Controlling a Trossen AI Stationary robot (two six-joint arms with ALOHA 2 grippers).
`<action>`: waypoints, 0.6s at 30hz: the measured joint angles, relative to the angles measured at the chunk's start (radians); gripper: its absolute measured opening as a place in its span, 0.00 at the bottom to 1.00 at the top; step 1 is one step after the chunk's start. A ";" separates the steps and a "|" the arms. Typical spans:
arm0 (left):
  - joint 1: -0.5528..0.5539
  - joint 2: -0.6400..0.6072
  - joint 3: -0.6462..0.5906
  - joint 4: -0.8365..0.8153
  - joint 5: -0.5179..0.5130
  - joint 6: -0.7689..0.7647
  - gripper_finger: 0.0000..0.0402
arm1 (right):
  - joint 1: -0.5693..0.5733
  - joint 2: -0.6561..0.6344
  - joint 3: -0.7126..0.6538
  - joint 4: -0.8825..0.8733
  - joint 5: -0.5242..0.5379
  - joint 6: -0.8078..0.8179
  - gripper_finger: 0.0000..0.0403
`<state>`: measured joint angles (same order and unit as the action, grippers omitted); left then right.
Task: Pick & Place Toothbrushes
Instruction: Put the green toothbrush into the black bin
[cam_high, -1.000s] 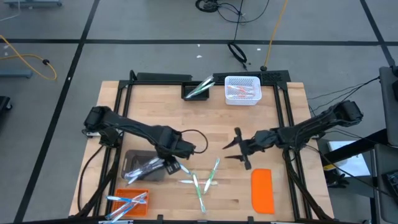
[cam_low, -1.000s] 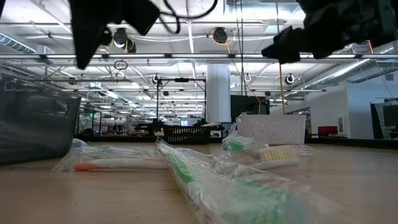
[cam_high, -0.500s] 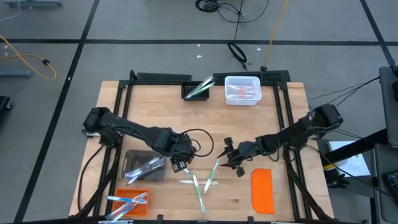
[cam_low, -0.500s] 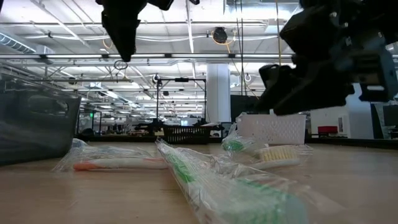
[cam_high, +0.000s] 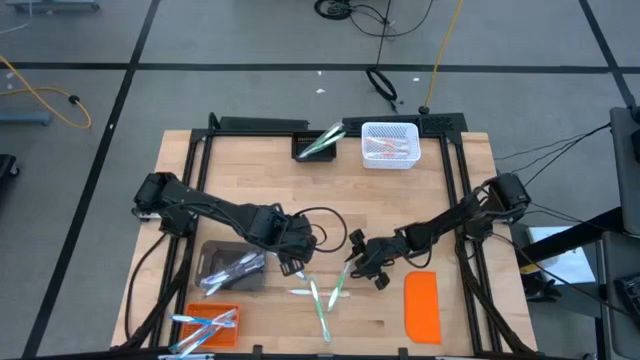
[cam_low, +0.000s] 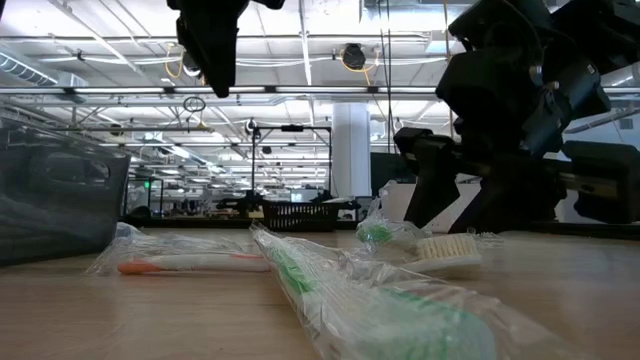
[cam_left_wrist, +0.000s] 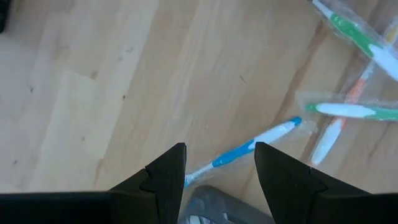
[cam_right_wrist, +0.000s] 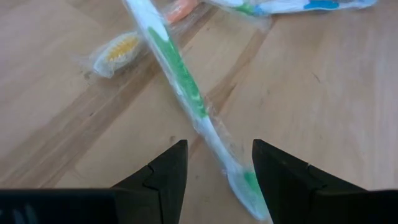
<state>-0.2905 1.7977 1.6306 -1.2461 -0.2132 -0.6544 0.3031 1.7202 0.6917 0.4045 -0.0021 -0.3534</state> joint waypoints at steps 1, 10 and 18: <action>0.000 0.000 0.000 0.006 -0.005 0.005 0.48 | 0.000 0.008 0.006 0.002 0.000 -0.004 0.42; 0.000 0.000 0.000 0.040 -0.010 0.048 0.48 | -0.016 0.076 0.013 0.007 -0.003 0.018 0.39; 0.000 0.000 0.000 0.045 -0.027 0.049 0.48 | -0.014 0.069 0.013 -0.024 0.019 0.022 0.08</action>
<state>-0.2905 1.7977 1.6306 -1.2012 -0.2401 -0.6051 0.2893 1.7893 0.7044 0.3807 0.0171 -0.3318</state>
